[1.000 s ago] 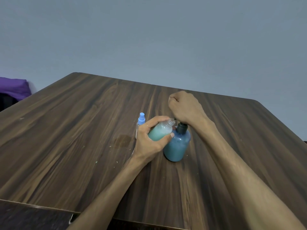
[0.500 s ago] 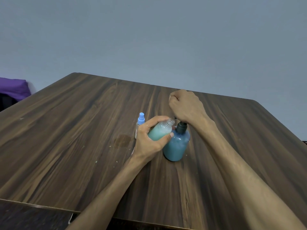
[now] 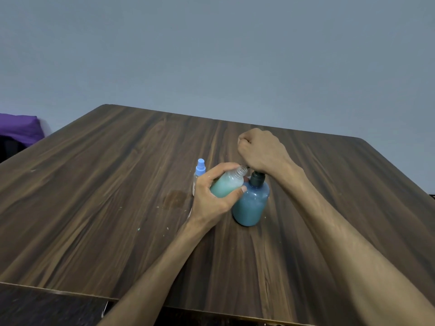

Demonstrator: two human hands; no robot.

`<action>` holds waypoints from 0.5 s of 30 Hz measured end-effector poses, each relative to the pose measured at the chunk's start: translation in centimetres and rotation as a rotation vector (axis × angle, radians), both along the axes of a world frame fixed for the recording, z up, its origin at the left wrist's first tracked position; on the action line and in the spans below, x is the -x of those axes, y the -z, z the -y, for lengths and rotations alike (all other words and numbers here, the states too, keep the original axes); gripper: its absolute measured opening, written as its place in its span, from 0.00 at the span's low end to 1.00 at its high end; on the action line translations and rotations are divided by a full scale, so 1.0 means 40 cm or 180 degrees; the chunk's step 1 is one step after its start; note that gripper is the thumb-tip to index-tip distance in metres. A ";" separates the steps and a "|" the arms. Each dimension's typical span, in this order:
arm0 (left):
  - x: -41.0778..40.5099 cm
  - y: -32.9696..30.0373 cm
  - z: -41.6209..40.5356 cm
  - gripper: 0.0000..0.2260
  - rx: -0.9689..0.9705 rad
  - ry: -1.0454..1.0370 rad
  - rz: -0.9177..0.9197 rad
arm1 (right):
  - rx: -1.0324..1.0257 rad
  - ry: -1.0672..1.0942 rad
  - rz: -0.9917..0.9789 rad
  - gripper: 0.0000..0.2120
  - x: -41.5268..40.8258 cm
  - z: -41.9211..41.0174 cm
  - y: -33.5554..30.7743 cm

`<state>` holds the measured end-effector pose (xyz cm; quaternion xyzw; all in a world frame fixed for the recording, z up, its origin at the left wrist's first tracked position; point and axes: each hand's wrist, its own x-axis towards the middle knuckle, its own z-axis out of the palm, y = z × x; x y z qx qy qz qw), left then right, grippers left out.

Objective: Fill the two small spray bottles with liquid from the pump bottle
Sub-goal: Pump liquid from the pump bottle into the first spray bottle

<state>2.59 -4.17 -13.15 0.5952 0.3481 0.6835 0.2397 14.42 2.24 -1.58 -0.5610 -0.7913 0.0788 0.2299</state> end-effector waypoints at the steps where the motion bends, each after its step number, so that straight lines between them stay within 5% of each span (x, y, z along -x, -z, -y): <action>1: 0.000 0.000 -0.001 0.20 -0.0015 0.0004 -0.0004 | -0.0068 -0.0016 -0.0064 0.12 -0.001 -0.002 -0.002; 15: 0.000 0.003 -0.003 0.20 -0.0034 0.0028 -0.0010 | -0.0048 0.0061 -0.0039 0.12 0.005 0.003 0.007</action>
